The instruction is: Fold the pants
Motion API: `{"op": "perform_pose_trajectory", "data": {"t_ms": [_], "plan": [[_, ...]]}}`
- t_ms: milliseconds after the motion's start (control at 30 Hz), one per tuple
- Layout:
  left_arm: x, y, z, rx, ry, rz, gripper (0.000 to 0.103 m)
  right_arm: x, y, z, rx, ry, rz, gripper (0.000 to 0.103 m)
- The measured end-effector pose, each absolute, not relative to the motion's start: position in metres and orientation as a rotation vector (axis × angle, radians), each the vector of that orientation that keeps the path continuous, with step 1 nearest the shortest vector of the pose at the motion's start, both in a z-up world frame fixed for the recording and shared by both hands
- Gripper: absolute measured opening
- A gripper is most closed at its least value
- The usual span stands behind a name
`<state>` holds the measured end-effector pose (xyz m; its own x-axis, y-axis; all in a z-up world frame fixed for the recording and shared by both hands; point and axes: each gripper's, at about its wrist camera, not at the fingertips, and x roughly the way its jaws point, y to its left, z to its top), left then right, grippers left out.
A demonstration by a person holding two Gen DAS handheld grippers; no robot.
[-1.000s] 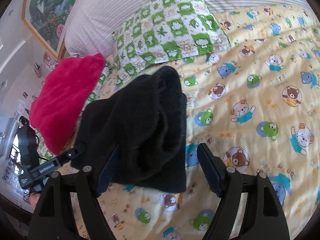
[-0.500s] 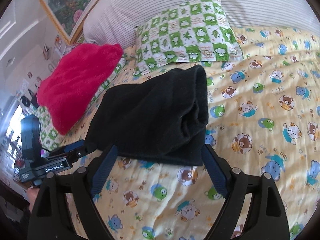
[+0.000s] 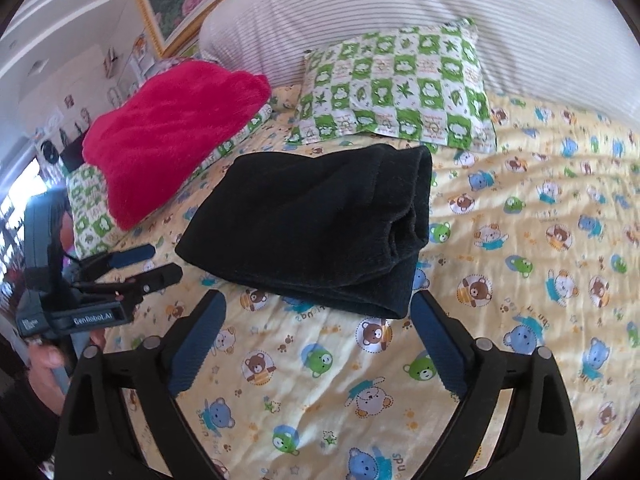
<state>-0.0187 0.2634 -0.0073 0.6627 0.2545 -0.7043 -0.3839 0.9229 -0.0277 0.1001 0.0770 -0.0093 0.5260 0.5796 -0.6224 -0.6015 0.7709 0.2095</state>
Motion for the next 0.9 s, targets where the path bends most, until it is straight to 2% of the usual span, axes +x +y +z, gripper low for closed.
{"op": "perform_pose_trajectory", "data": {"t_ms": [900], "plan": [[0.001, 0.246, -0.016, 0.059, 0.770, 0.345, 0.088, 0.104, 0.096, -0.021, -0.247, 0.705, 0.751, 0.097]]}}
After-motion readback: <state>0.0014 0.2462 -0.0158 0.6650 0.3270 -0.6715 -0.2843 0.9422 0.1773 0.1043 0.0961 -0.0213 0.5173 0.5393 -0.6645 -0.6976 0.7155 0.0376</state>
